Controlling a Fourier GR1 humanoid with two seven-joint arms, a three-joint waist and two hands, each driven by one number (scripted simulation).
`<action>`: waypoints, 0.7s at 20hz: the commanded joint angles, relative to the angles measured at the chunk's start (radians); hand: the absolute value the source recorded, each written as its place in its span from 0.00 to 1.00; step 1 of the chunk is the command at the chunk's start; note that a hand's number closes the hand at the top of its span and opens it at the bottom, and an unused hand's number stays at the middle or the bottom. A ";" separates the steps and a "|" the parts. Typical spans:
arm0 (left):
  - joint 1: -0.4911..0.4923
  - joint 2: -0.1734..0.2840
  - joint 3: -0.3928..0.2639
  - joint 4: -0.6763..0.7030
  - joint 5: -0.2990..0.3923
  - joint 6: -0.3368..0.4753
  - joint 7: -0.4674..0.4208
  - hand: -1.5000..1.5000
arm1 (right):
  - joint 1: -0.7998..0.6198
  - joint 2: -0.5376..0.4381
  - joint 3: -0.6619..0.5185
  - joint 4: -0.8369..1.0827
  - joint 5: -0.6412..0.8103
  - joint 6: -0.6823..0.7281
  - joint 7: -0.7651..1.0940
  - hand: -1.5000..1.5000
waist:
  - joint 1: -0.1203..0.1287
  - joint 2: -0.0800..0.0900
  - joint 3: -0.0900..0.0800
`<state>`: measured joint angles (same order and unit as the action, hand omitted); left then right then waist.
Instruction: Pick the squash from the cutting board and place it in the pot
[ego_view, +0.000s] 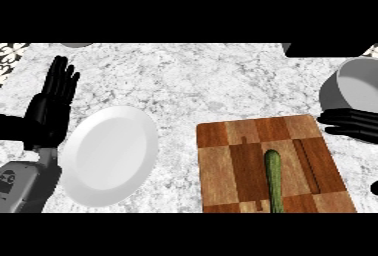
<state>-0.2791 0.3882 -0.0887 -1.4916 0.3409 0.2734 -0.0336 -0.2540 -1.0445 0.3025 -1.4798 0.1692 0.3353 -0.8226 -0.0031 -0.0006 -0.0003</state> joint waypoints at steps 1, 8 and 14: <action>0.010 -0.031 -0.006 0.006 -0.013 -0.015 -0.008 0.50 | -0.015 0.049 0.058 -0.052 0.102 0.036 0.070 0.00 | 0.007 0.001 0.000; 0.024 -0.037 0.022 0.007 -0.043 -0.039 -0.024 0.50 | 0.062 0.122 0.099 -0.172 0.193 0.058 0.249 0.00 | 0.005 0.001 0.000; 0.031 -0.055 0.032 -0.068 -0.072 -0.031 0.046 0.50 | 0.189 0.152 0.065 -0.103 0.313 0.025 0.087 0.00 | 0.000 -0.001 0.001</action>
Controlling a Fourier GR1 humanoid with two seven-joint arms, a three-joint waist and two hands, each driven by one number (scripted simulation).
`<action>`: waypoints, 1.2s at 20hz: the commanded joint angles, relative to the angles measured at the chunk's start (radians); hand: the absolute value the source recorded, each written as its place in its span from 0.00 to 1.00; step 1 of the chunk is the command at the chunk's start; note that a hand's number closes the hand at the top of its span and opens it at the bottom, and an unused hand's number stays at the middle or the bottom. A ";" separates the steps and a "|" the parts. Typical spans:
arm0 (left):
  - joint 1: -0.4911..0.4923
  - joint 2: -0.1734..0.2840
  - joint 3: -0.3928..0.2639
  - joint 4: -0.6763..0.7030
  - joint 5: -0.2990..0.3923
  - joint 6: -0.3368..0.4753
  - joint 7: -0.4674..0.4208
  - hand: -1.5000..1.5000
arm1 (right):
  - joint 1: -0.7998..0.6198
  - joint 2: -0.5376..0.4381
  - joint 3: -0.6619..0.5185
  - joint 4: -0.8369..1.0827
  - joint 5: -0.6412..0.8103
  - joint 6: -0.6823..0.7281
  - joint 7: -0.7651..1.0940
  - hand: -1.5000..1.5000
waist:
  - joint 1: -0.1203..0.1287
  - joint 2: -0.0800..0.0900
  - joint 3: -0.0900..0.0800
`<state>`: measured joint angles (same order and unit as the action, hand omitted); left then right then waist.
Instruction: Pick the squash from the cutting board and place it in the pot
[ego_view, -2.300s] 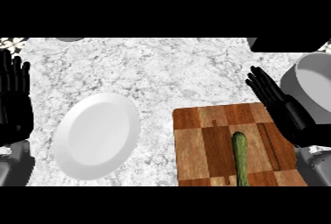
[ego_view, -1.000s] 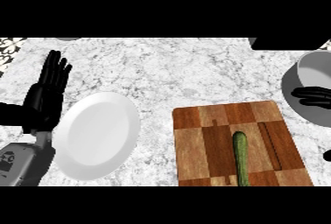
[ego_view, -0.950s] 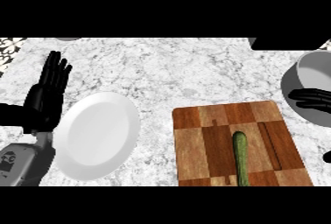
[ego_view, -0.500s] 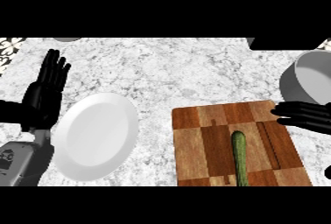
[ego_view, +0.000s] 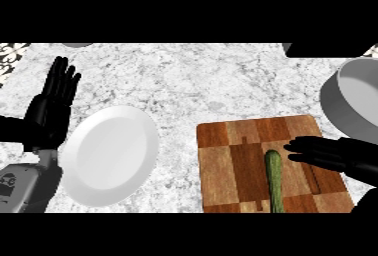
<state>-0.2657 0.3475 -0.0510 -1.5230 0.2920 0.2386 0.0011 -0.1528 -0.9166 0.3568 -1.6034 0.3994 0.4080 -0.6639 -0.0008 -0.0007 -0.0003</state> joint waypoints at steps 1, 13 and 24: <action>0.005 -0.037 0.003 -0.004 -0.032 -0.009 -0.012 0.50 | 0.007 0.074 -0.001 0.076 0.113 -0.014 -0.077 0.00 | 0.002 0.001 0.000; -0.020 -0.084 0.052 0.036 -0.081 -0.037 -0.014 0.50 | 0.123 0.203 -0.048 -0.091 0.243 -0.020 0.029 0.00 | -0.006 0.000 0.000; -0.007 -0.084 0.103 0.024 -0.090 -0.102 0.015 0.50 | 0.106 0.404 0.018 0.059 0.454 -0.087 0.021 0.00 | 0.000 0.001 0.000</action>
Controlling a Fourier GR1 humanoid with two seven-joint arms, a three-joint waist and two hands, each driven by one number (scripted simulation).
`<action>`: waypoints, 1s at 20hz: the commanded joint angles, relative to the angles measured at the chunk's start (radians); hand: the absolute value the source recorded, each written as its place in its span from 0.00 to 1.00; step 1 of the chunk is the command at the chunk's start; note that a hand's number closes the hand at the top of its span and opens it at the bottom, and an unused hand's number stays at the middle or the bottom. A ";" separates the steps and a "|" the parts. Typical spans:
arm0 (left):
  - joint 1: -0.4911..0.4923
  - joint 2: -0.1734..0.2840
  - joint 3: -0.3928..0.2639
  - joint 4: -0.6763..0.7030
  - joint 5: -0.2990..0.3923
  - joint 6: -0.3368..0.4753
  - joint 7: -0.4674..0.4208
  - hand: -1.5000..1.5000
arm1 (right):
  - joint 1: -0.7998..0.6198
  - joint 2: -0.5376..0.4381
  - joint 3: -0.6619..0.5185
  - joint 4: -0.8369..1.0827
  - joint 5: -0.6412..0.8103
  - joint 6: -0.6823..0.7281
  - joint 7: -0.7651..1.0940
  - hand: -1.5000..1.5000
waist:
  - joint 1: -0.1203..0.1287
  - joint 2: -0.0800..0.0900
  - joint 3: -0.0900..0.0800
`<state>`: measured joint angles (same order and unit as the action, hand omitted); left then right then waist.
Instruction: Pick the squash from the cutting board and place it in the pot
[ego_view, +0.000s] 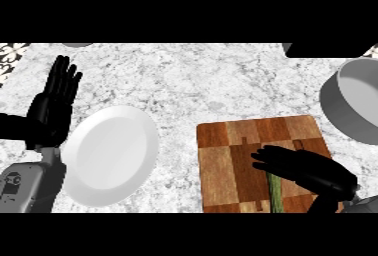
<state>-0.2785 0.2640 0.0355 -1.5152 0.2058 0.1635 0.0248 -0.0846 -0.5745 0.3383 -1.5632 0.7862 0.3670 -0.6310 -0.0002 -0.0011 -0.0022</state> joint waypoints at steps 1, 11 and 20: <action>-0.061 -0.021 0.033 0.118 -0.015 -0.024 -0.068 0.50 | -0.010 0.066 0.015 0.048 0.067 -0.012 -0.018 0.00 | -0.003 0.002 0.002; 0.076 -0.044 -0.006 -0.077 -0.038 -0.022 0.008 0.50 | 0.012 0.137 0.124 0.022 0.173 -0.041 -0.091 1.00 | 0.002 -0.001 0.002; 0.058 -0.060 0.002 -0.123 -0.058 -0.001 0.066 0.50 | 0.037 0.176 0.093 0.022 0.218 -0.124 -0.148 1.00 | 0.002 0.000 0.002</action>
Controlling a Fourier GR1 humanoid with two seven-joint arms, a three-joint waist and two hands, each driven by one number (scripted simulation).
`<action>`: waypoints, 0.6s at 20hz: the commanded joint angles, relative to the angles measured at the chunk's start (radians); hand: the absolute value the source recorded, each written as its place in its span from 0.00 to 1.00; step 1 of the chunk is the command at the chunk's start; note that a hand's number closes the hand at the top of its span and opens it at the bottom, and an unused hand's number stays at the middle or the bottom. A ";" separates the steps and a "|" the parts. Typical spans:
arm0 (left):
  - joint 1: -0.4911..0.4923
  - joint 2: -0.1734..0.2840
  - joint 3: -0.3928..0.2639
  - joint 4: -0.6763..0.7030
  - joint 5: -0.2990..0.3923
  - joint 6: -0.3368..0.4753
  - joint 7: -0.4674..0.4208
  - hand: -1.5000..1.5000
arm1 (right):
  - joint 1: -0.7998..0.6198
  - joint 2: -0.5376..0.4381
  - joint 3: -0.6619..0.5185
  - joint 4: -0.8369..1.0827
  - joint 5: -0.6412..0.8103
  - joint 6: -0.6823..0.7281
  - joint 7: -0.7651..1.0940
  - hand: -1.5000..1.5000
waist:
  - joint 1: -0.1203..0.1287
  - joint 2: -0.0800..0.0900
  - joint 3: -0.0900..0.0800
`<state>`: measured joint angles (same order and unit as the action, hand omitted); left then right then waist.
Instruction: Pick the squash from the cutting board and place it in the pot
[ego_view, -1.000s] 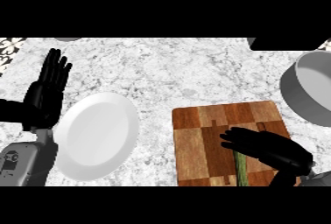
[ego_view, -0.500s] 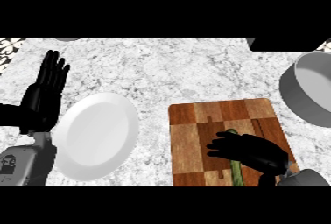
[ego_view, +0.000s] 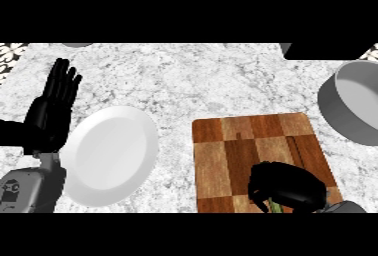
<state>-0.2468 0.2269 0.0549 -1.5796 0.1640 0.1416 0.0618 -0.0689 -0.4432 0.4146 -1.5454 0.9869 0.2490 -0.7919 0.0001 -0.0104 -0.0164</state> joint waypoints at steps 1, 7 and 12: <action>-0.042 0.030 0.038 0.055 0.016 -0.043 -0.007 0.50 | 0.040 0.046 0.023 -0.062 0.016 0.032 0.049 1.00 | -0.005 0.010 0.016; -0.038 0.011 0.041 0.059 0.001 -0.024 -0.020 0.50 | 0.145 0.008 -0.090 -0.187 -0.007 -0.079 0.045 1.00 | -0.013 0.008 0.016; -0.019 0.006 0.024 0.032 -0.007 -0.025 -0.031 0.50 | -0.016 0.202 -0.322 -0.021 -0.002 -0.095 0.475 1.00 | 0.015 0.021 0.015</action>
<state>-0.2586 0.2267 0.0803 -1.5333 0.1618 0.1150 0.0247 -0.0212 -0.3437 0.2316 -1.6388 0.9684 0.1859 -0.5720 -0.0001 0.0015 -0.0033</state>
